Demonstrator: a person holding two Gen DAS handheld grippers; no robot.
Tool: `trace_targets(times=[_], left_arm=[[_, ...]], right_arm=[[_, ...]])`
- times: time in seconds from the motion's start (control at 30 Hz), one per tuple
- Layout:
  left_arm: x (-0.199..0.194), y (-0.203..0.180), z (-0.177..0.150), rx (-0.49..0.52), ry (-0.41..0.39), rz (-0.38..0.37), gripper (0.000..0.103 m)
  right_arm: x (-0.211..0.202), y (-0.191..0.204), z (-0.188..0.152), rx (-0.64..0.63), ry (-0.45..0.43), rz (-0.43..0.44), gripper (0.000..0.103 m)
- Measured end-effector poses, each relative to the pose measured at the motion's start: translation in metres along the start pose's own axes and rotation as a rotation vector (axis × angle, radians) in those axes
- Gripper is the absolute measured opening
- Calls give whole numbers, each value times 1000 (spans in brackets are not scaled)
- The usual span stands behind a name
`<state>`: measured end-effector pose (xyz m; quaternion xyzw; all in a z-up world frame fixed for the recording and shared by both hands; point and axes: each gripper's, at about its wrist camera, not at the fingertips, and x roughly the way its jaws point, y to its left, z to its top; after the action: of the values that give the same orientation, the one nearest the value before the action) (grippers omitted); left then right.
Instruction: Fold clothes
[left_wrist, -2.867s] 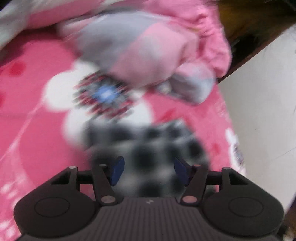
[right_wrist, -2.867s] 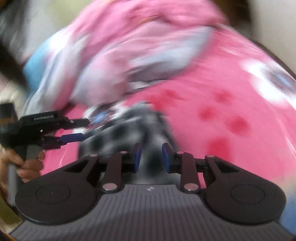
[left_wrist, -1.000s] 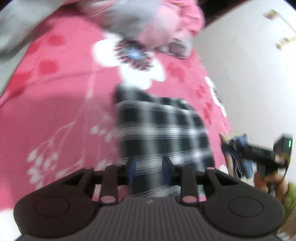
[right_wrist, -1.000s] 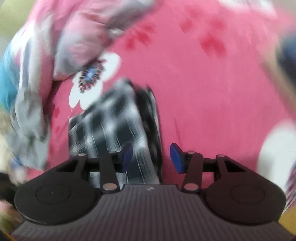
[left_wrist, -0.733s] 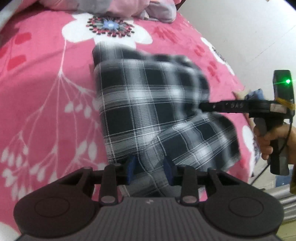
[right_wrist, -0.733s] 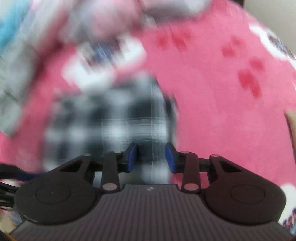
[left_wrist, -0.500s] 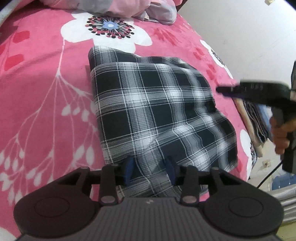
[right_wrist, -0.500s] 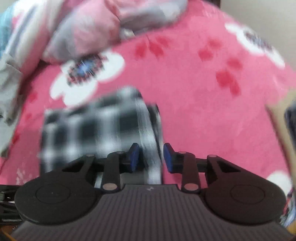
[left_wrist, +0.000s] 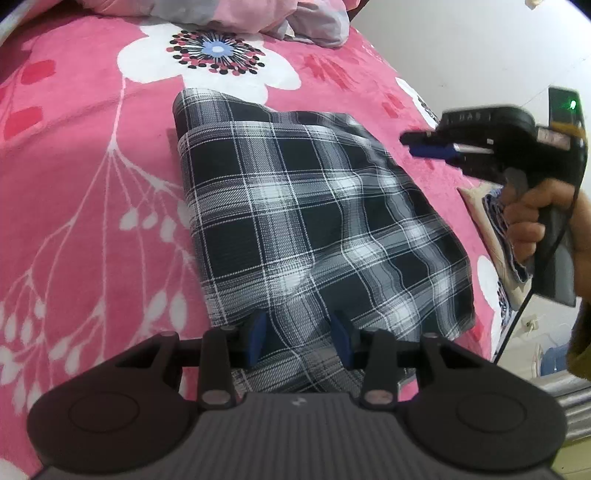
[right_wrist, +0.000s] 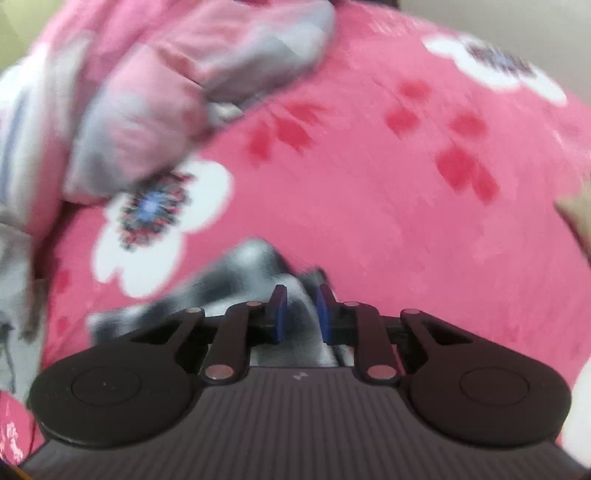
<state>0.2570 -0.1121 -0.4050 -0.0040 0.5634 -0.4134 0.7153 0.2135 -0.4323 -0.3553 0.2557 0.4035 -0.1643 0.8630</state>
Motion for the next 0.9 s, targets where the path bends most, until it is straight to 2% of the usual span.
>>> trace_targets(times=[0.1, 0.2, 0.27, 0.37, 0.5, 0.57, 0.67, 0.77, 0.9], left_arm=[[-1, 1, 0, 0, -5, -5, 41], [-1, 3, 1, 0, -6, -10, 41], [-1, 4, 2, -4, -1, -13, 41], [-1, 6, 5, -24, 12, -22, 41], [1, 9, 11, -63, 42, -25, 41], [2, 8, 13, -71, 58, -18, 41], [5, 4, 18, -66, 91, 6, 40], [7, -2, 25, -58, 132, 42, 40], [9, -5, 29, -73, 159, 72, 40]], right_arm=[[22, 3, 0, -37, 33, -1, 16], [58, -4, -7, -38, 116, -76, 16], [47, -2, -2, -25, 87, -77, 16], [9, 14, -1, -87, 24, -76, 16], [-37, 38, -19, -245, 21, -51, 16], [-37, 45, -34, -314, 71, -51, 16], [-13, 42, -62, -376, 169, -96, 16], [-6, 40, -69, -389, 176, -112, 16], [-37, 46, -64, -363, 145, -111, 17]])
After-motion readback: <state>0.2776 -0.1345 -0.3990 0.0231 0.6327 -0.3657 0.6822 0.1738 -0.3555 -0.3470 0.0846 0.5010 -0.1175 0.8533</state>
